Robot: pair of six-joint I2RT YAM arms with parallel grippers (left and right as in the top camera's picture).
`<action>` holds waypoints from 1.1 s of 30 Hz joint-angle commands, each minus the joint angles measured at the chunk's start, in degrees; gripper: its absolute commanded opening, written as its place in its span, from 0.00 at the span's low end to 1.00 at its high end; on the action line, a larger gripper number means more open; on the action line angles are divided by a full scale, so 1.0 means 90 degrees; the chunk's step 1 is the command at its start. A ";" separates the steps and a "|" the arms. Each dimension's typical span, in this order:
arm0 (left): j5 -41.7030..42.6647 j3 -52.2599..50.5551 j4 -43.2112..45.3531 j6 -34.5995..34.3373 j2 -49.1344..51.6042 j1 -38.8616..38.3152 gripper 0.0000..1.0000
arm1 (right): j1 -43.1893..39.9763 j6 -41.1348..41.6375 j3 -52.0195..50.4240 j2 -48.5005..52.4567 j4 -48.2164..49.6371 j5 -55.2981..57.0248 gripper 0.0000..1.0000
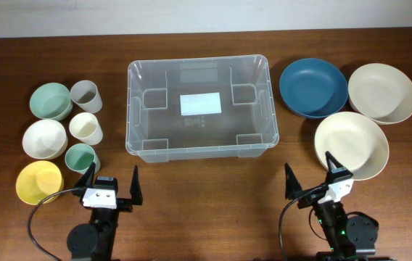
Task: Pack container
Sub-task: 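Move the right gripper to the rim of the front cream bowl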
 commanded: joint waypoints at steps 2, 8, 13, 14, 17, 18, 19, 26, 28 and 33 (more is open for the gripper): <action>0.0049 -0.0010 -0.0046 0.0102 -0.0049 0.0049 0.99 | -0.0029 0.0143 0.1013 0.0061 -0.0024 -0.0170 0.99; 0.0049 -0.0010 -0.0046 0.0102 -0.0049 0.0049 0.99 | -0.0039 0.0100 0.3390 0.1362 -0.2159 0.1144 0.99; 0.0049 -0.0007 -0.0046 0.0102 -0.0049 0.0049 1.00 | -0.0039 0.0024 0.5748 0.3249 -0.4673 0.0520 0.99; 0.0049 -0.0010 -0.0046 0.0102 -0.0049 0.0049 0.99 | -0.0034 0.0024 0.6035 0.3521 -0.4969 0.0262 0.99; 0.0049 -0.0010 -0.0046 0.0102 -0.0049 0.0049 0.99 | -0.0034 0.0024 0.6676 0.4316 -0.5746 -0.0262 0.99; 0.0049 -0.0007 -0.0046 0.0102 -0.0049 0.0049 0.99 | -0.0034 0.0024 0.6771 0.4539 -0.5824 -0.0223 0.99; 0.0049 -0.0007 -0.0046 0.0102 -0.0049 0.0049 0.99 | -0.0036 0.0070 0.6819 0.4714 -0.5838 -0.0124 0.99; 0.0049 -0.0010 -0.0046 0.0102 -0.0049 0.0049 0.99 | -0.0602 0.4299 0.6844 0.5753 -0.6557 0.3337 0.99; 0.0049 -0.0010 -0.0046 0.0102 -0.0049 0.0049 0.99 | -0.1001 0.4430 0.6844 0.5962 -0.6586 0.3232 0.99; 0.0049 -0.0007 -0.0046 0.0102 -0.0049 0.0049 0.99 | -0.2171 0.4420 0.6839 0.6642 -0.6615 0.2883 0.99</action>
